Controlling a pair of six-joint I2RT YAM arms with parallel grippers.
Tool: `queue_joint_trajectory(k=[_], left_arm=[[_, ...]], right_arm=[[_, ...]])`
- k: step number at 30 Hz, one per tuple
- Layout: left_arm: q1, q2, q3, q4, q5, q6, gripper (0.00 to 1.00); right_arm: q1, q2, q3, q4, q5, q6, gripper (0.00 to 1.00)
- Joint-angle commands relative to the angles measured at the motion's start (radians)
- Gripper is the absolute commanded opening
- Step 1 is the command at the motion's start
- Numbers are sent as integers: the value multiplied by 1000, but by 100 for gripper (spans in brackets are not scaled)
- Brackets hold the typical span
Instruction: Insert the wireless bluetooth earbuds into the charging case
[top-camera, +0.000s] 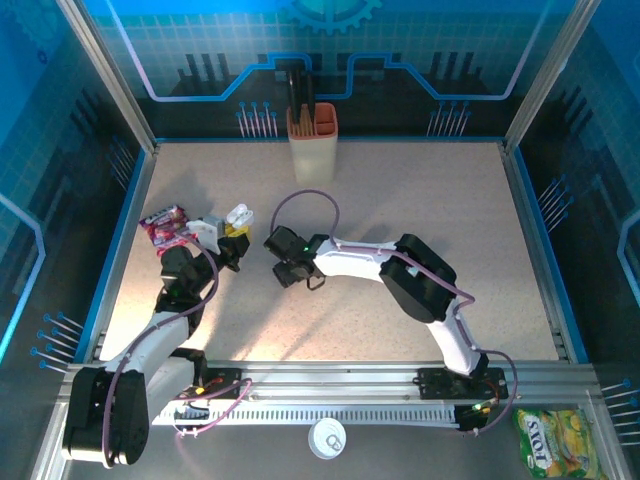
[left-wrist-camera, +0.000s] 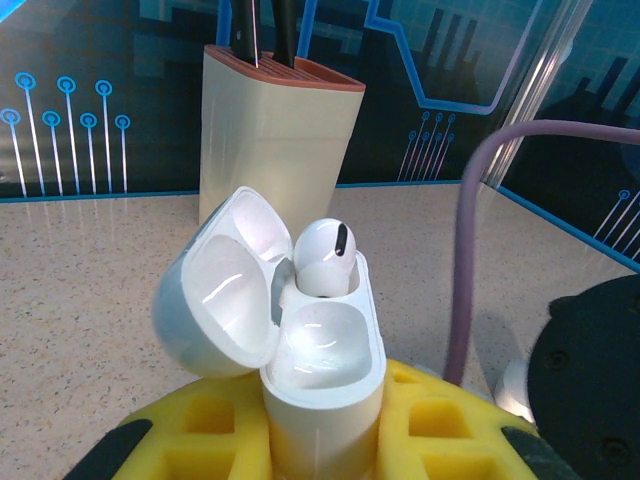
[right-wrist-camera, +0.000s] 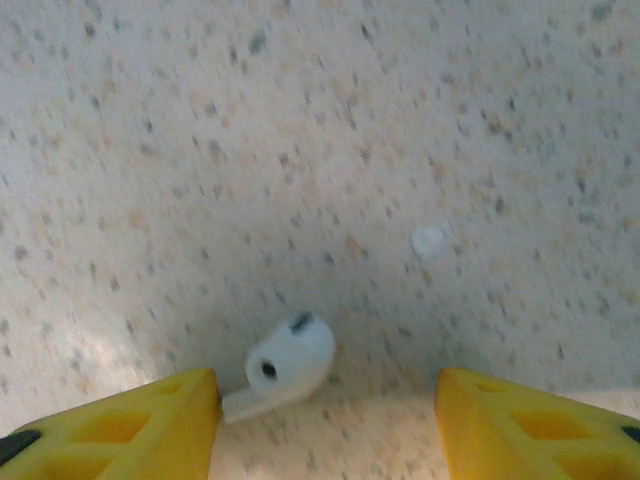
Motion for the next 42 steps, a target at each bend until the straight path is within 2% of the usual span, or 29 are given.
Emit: queue_joint_trajectory(k=[1, 10, 13, 19, 25, 33, 38, 40, 42], left_arm=[[11, -16, -13, 2, -5, 17, 15], [13, -16, -14, -8, -21, 18, 15], [15, -16, -11, -33, -46, 21, 15], [26, -28, -20, -32, -64, 6, 15], [28, -21, -21, -23, -52, 3, 15], [28, -18, -21, -20, -43, 1, 15], [28, -10, -21, -13, -30, -3, 15], [28, -7, -21, -12, -28, -2, 15], [28, -4, -20, -10, -23, -3, 15]], right_arm=[[-17, -76, -48, -28, -14, -9, 59], [-42, -144, -58, 8, -138, -6, 58], [-44, -113, -10, -26, -164, 9, 58], [-50, 37, 186, -218, -115, 92, 57], [-49, 178, 374, -384, -106, 129, 44], [-47, 204, 387, -389, -114, 149, 33], [-51, 226, 388, -379, -124, 163, 29], [-51, 236, 396, -373, -137, 169, 22], [-50, 240, 397, -365, -151, 166, 21]])
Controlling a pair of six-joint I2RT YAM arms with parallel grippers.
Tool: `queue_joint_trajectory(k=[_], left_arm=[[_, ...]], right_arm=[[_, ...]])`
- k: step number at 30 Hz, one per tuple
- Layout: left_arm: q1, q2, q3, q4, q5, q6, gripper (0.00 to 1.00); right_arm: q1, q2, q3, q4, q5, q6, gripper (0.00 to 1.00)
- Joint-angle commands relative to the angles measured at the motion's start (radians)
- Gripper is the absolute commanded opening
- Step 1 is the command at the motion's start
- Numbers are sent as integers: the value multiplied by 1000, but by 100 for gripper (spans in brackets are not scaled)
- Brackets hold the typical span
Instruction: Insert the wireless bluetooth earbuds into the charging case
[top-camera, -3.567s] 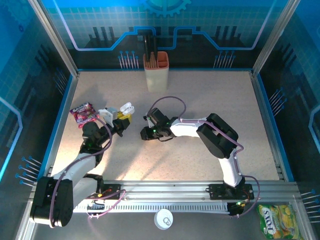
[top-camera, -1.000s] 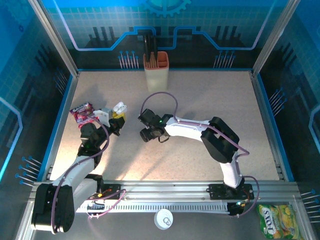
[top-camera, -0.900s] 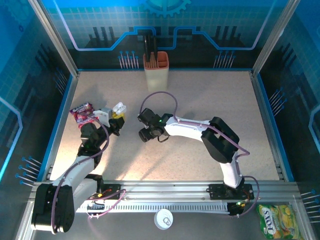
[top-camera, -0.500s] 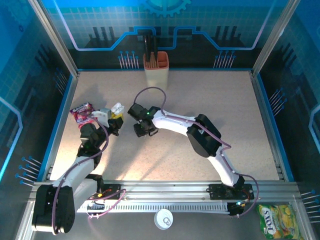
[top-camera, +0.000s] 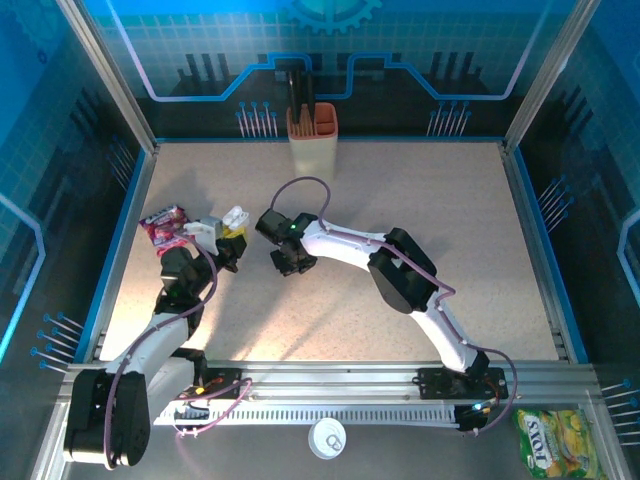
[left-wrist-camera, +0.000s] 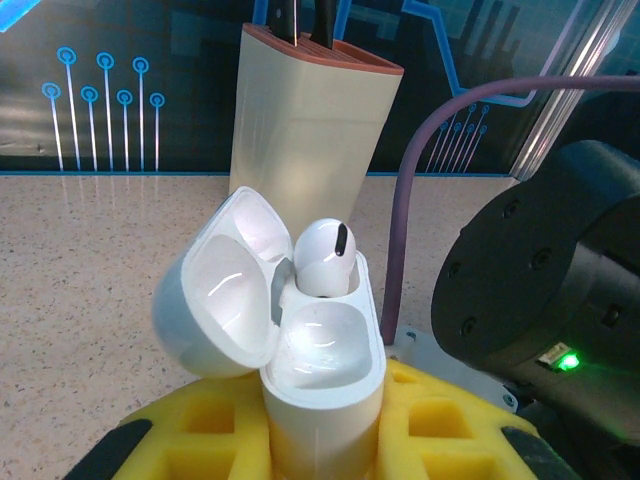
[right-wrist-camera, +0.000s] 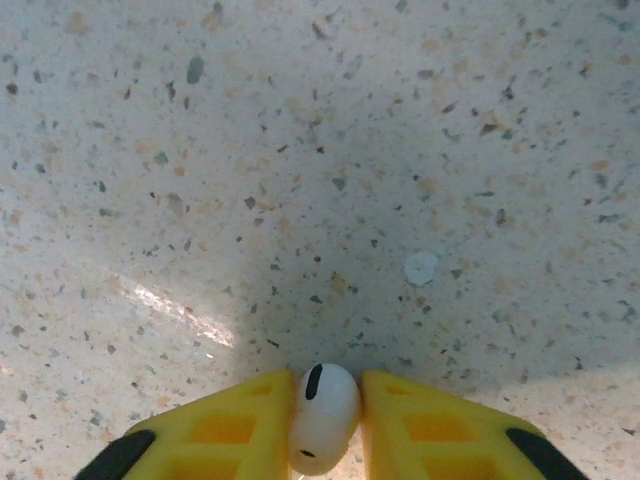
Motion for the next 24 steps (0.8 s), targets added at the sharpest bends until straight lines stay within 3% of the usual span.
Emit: queue_joint_trajectory(k=[1, 6, 15, 24], left_arm=[[14, 5, -8, 26, 22, 1, 15], [14, 9, -8, 26, 27, 2, 15], [13, 52, 7, 65, 138, 10, 16], [12, 90, 11, 112, 178, -3, 16]], right_arm=[[-6, 48, 18, -15, -33, 15, 19], [-2, -21, -53, 64, -8, -16, 16], [-39, -352, -526, 549, -53, -132, 17], [-53, -565, -810, 408, -86, -255, 15]])
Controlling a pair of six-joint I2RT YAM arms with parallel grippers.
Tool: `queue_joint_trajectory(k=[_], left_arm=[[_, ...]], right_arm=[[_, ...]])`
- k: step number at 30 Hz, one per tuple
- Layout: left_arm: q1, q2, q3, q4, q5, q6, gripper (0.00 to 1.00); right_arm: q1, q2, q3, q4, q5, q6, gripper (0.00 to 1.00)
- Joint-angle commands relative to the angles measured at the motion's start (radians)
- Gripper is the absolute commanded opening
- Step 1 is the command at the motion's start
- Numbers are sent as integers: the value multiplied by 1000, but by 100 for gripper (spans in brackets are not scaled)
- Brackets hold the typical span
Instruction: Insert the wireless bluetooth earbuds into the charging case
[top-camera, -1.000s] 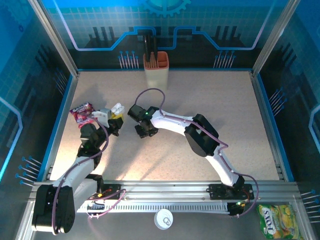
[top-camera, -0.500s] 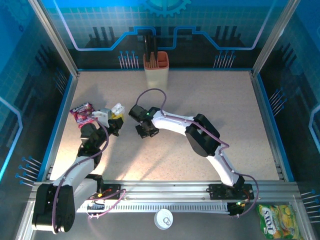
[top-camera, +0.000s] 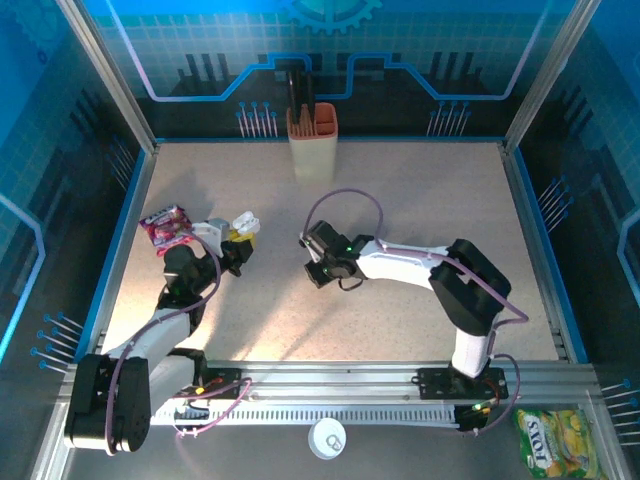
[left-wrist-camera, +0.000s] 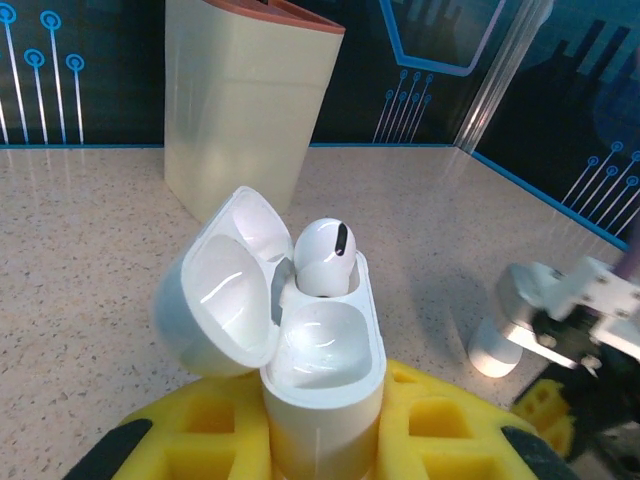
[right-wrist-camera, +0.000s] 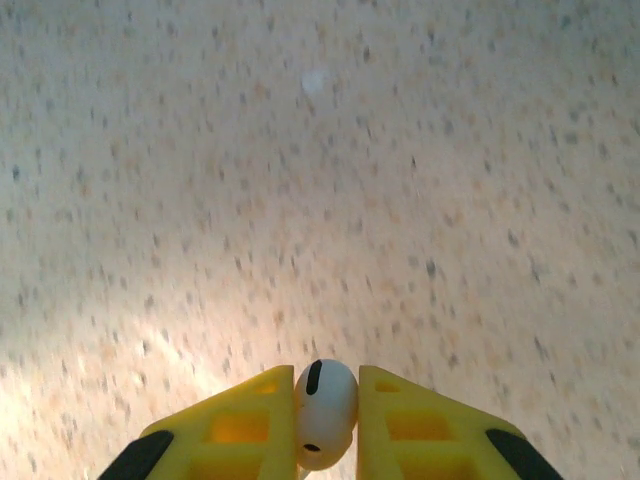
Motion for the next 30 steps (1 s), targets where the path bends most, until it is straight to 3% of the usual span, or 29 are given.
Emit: queue_joint_trajectory(k=[1, 11, 22, 30], left_arm=[[9, 11, 9, 74, 41, -6, 16], [8, 30, 11, 115, 113, -11, 15], [8, 31, 6, 126, 125, -19, 16], [8, 20, 5, 120, 131, -22, 16]], right_arm=[[4, -75, -100, -76, -33, -50, 15], [34, -151, -234, -176, -8, 21, 20], [61, -104, -88, -392, 135, 272, 54], [79, -24, -3, -479, 137, 396, 51]])
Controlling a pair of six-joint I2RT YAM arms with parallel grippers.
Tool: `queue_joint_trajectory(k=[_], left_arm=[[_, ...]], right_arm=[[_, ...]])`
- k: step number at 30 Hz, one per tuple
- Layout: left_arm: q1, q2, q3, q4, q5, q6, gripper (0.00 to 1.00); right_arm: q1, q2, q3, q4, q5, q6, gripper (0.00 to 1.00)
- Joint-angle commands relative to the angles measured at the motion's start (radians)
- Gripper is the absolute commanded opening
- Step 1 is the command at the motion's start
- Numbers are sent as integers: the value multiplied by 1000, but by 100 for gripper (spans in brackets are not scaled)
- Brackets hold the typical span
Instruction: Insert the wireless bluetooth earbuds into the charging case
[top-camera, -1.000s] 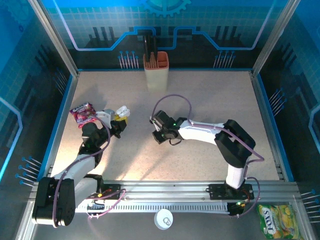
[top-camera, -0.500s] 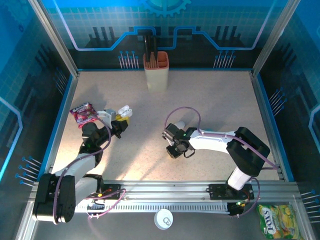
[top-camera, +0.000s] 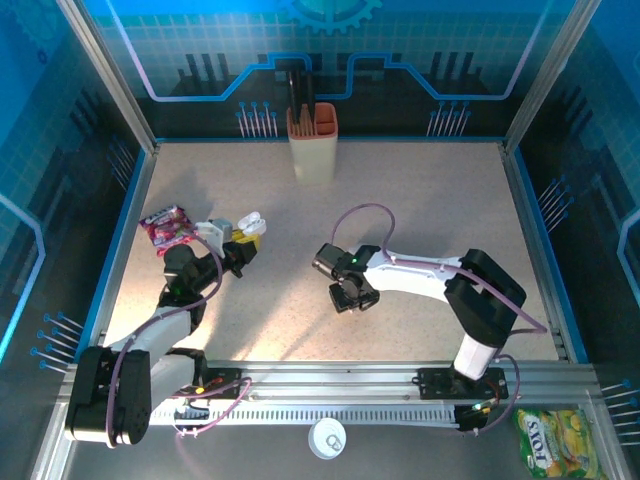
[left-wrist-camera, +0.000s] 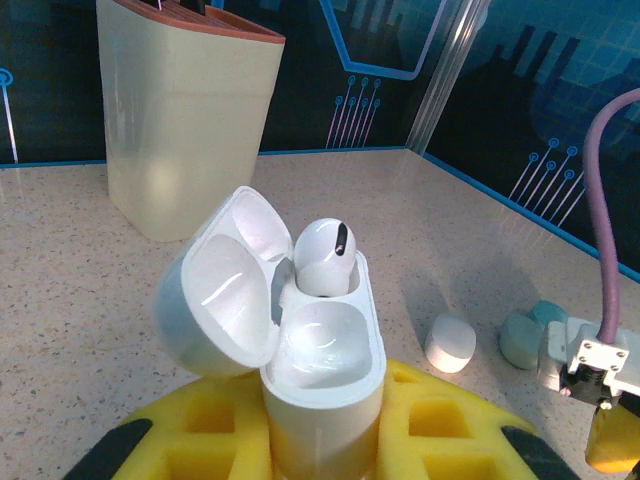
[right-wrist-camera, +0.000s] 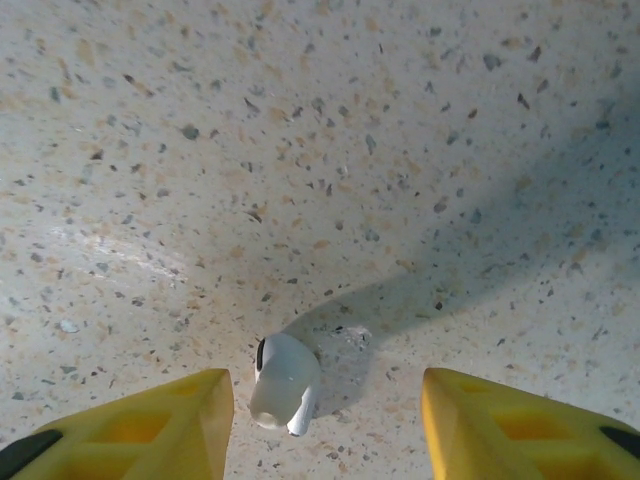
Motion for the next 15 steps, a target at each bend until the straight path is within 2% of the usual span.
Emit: queue_joint_trajectory(k=[1, 8, 15], left_arm=[[8, -14, 6, 45, 30, -14, 17], [8, -13, 3, 39, 34, -15, 18], [8, -3, 10, 31, 37, -16, 18]], right_arm=[[21, 46, 43, -69, 8, 75, 50], [39, 111, 87, -68, -14, 78, 36], [39, 124, 87, -56, -7, 71, 34]])
